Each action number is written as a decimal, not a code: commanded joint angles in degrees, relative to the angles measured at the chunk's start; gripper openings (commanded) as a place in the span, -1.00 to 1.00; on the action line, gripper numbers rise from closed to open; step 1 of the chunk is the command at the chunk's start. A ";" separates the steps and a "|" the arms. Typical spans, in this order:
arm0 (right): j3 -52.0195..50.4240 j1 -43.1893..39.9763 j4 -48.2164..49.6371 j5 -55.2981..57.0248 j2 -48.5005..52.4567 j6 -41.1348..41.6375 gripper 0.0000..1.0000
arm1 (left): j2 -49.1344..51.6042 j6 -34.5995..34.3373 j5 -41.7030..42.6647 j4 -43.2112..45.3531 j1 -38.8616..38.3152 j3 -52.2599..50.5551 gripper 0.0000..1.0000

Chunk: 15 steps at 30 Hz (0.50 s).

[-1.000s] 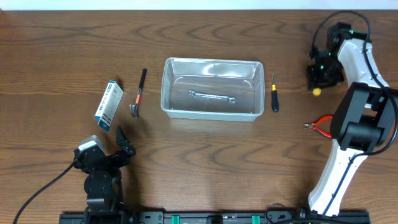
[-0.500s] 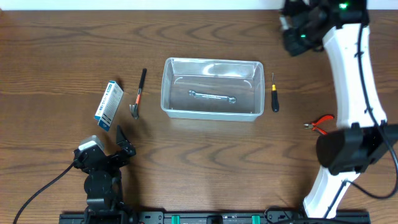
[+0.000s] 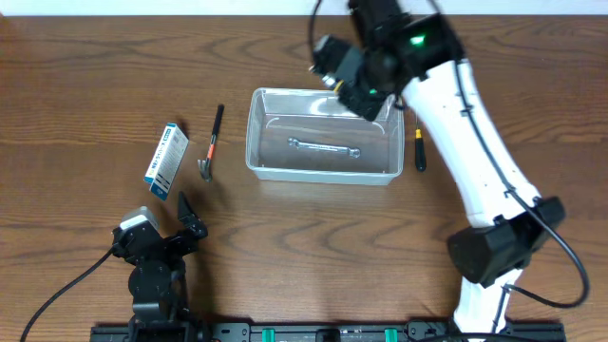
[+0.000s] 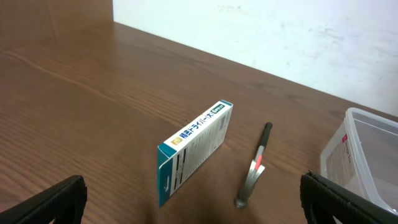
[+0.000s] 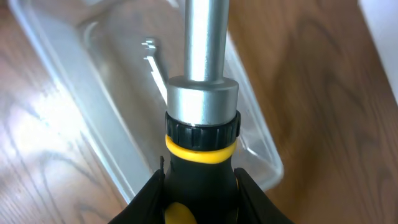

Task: Pack container
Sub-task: 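Carry the ratchet screwdriver into the container and open the gripper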

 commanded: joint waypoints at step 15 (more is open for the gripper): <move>0.72 1.03 0.48 -0.59 20.81 -5.60 -0.97 | -0.35 0.55 -0.26 -0.50 -0.22 -1.40 0.96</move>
